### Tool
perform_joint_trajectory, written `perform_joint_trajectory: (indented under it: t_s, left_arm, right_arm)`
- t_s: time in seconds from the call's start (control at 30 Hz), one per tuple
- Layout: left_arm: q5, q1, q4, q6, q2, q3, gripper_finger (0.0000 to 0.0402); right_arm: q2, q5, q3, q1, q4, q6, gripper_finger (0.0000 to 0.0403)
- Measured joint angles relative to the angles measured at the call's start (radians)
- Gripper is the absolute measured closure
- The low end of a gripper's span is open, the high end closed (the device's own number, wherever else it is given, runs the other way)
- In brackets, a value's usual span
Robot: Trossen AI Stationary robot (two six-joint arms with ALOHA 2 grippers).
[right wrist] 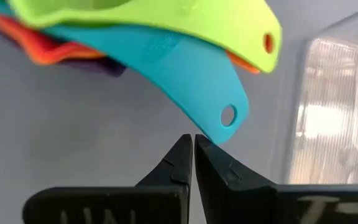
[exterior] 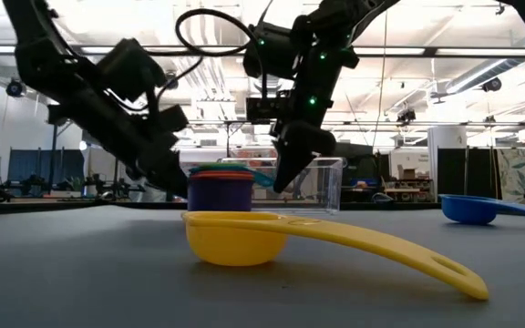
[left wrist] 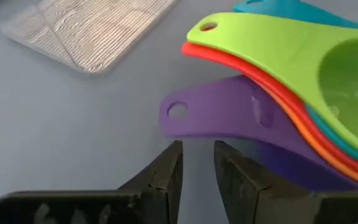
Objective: Nest measuring cups in basket
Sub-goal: Move the nested measuring cups to the center of the table
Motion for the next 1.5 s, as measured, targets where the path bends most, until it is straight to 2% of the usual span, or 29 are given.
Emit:
perform_joint_trajectory:
  t_s: [0.17,0.4,0.63,1.0,1.27,1.5]
  left_arm:
    - [0.002,0.018,0.025,0.012,0.051,0.033,0.0327]
    - [0.063,0.043,0.025,0.058,0.082,0.077,0.0327]
    - [0.12,0.057,0.025,0.105,0.089,0.127,0.0327]
    - [0.151,0.078,0.01,0.113,0.091,0.123,0.0327]
    - [0.163,0.083,0.014,0.113,0.091,0.114,0.0327]
    - [0.17,0.088,-0.001,0.134,0.081,0.1,0.0327]
  right_arm:
    - [0.0,-0.005,0.0,-0.01,0.025,-0.026,0.0394]
    - [0.0,-0.061,0.0,-0.011,0.078,-0.053,0.0394]
    - [0.001,-0.064,0.0,-0.011,0.099,-0.062,0.0394]
    - [0.001,-0.065,0.0,-0.01,0.011,-0.033,0.0394]
    - [0.001,-0.233,0.0,0.004,-0.011,0.02,0.0394]
    - [-0.025,-0.243,-0.001,0.062,-0.053,-0.01,0.0394]
